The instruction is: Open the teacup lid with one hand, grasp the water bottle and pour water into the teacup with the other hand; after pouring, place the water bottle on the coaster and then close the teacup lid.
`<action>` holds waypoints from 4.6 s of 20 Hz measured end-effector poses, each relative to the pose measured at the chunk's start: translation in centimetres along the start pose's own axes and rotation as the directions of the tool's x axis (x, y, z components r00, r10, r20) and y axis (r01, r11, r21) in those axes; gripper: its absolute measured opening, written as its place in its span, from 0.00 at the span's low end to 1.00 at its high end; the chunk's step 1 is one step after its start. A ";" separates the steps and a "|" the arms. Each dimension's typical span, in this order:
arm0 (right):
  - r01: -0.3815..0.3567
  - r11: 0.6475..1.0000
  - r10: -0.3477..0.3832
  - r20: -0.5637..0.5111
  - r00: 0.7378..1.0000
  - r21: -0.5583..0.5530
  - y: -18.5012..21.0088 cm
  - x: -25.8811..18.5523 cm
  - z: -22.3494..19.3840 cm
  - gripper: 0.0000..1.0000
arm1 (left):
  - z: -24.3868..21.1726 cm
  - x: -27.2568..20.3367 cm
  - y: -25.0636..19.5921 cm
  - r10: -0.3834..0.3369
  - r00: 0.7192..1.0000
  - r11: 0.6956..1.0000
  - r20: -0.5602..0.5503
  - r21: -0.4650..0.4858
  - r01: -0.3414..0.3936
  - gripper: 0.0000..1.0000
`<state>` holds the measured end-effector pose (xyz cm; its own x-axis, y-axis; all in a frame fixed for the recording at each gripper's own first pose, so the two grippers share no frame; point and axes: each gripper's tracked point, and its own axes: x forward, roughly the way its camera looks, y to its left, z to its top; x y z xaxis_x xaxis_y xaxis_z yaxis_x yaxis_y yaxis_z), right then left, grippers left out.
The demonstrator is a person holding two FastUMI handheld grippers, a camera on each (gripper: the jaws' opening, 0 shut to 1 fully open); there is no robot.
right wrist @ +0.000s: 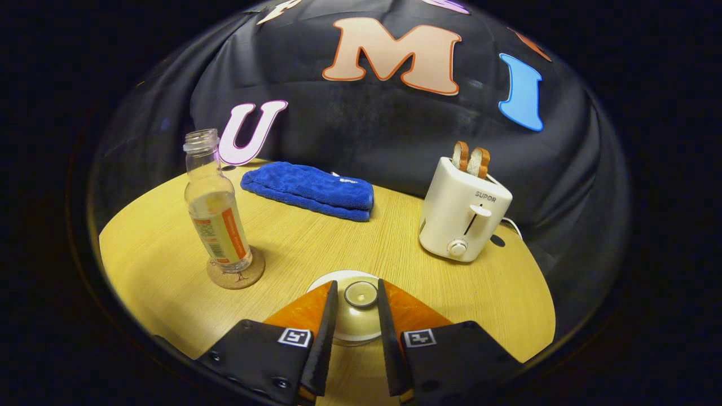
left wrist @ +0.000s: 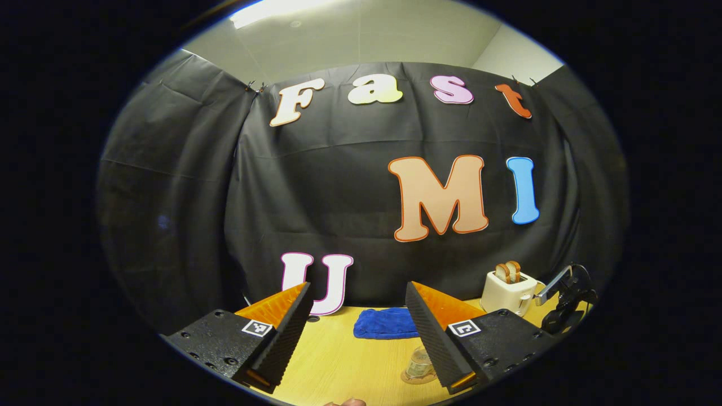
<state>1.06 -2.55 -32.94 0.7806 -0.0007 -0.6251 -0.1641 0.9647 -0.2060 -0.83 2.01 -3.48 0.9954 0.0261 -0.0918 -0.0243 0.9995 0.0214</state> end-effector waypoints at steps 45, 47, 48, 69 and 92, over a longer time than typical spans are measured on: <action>-0.103 0.916 0.085 0.063 0.994 0.388 -8.9 -6.0 3.9 0.27 | -26.5 4.0 -11.7 -0.168 0.970 0.986 -0.176 -0.055 0.160 0.98; -0.102 0.919 0.085 0.059 0.995 0.380 -9.1 -6.1 3.7 0.23 | -26.3 4.4 -12.3 -0.177 0.969 0.984 -0.173 -0.037 0.174 0.90; -0.105 0.918 0.089 0.059 0.994 0.382 -9.0 -6.1 3.7 0.23 | -26.5 4.5 -12.5 -0.183 0.967 0.983 -0.178 -0.024 0.181 0.82; -0.125 0.906 0.113 0.053 0.992 0.405 -9.5 -6.7 2.2 0.23 | -25.8 4.5 -12.6 -0.180 0.963 0.970 -0.201 0.124 0.208 0.67; -0.152 0.846 0.115 0.104 0.988 0.511 -10.4 -8.4 0.0 0.23 | -25.2 2.3 -17.4 -0.308 0.893 0.514 -0.328 0.733 0.446 0.66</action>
<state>-3.81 -12.55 -25.58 0.8154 0.1373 -0.5624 0.0505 0.9509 0.3054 -0.40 -14.89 -29.11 0.8663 -0.2780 -0.4150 0.4992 0.5114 0.6995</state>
